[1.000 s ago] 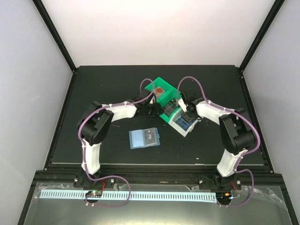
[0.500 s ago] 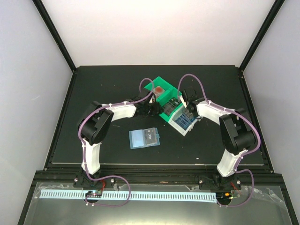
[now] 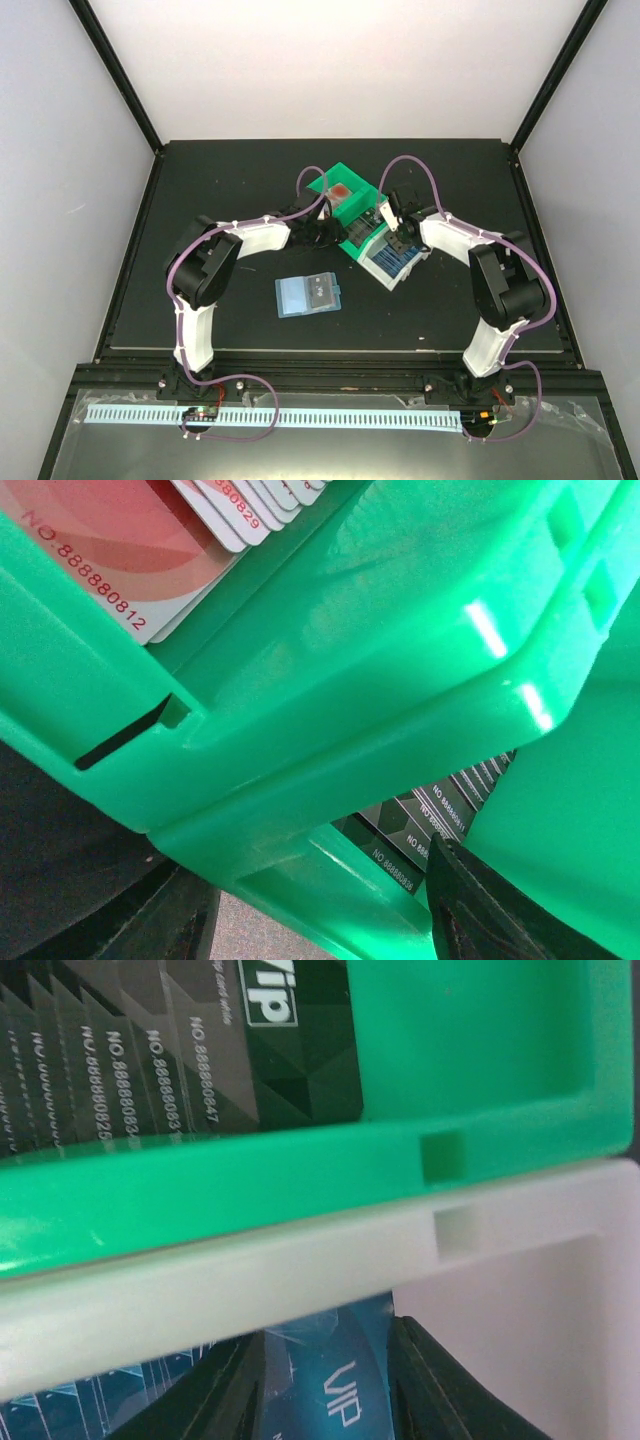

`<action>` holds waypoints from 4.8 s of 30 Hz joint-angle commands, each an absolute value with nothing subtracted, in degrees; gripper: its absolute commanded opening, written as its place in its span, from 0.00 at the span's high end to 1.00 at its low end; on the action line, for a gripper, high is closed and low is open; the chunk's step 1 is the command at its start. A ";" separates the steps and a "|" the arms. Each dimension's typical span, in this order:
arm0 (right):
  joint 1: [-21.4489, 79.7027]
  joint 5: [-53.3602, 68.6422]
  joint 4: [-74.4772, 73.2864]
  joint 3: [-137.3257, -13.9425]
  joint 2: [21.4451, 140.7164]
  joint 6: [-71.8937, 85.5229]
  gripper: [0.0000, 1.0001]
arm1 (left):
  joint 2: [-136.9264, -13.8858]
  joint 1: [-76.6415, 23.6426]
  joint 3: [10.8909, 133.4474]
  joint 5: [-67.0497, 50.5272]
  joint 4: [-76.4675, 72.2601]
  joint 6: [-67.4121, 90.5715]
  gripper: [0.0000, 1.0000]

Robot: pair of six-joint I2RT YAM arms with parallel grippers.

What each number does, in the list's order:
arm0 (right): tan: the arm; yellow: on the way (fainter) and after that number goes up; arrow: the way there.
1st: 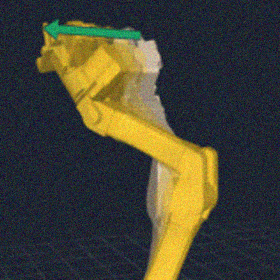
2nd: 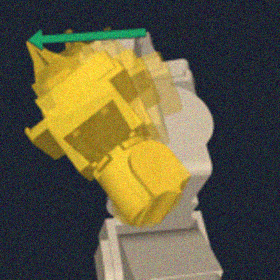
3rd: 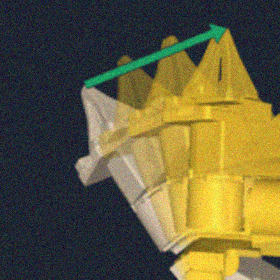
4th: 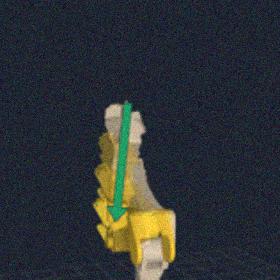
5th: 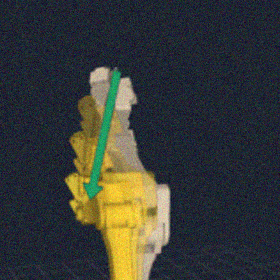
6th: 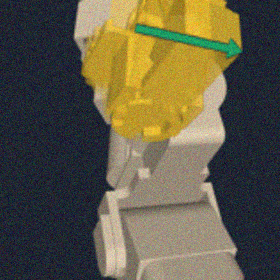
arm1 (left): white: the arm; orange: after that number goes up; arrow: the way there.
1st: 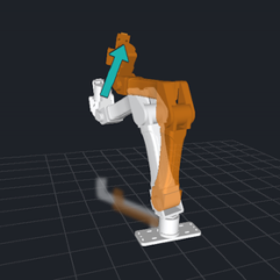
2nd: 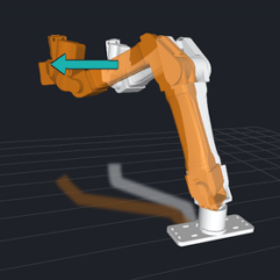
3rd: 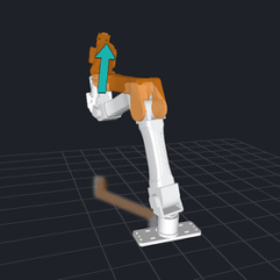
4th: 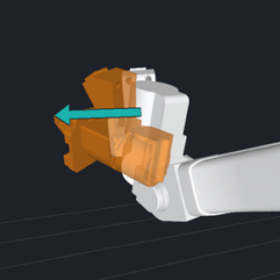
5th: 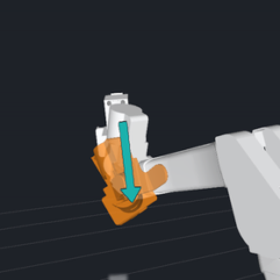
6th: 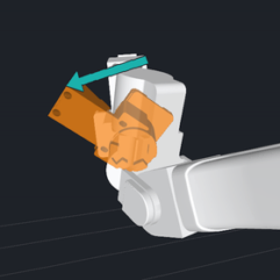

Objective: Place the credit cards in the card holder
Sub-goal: Pick up the credit card from the storage box.

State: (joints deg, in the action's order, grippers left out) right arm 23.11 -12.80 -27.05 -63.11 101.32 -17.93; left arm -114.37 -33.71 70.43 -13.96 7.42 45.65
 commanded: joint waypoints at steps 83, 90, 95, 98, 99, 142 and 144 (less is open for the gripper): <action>16.46 -5.41 -40.51 -76.87 109.91 7.09 0.58 | -115.77 -32.15 67.94 -12.16 11.76 42.52 0.47; 16.52 -9.46 -39.13 -76.32 108.98 6.79 0.70 | -115.84 -32.15 67.85 -12.30 11.60 42.58 0.47; 16.62 -13.08 -38.00 -75.27 106.97 5.89 0.74 | -116.00 -32.12 67.85 -12.28 11.51 42.68 0.47; 16.70 -15.45 -37.93 -75.08 106.60 4.58 0.77 | -116.06 -32.16 67.85 -12.38 11.43 42.65 0.47; 16.82 -16.67 -37.82 -75.00 106.61 4.12 0.78 | -116.14 -32.12 67.88 -12.39 11.47 42.76 0.47; 21.36 15.43 -39.57 -68.41 77.27 19.62 0.99 | -100.72 -32.15 65.62 -24.37 6.40 37.35 0.14; 21.36 21.19 -39.51 -67.12 76.18 24.80 0.99 | -97.58 -32.12 63.52 -23.56 6.77 37.25 0.14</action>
State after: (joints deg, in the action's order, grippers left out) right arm 21.45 6.66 -38.09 -69.80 77.67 12.14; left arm -103.55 -32.21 66.08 -22.06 6.57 38.94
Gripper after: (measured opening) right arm 0.020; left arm 0.857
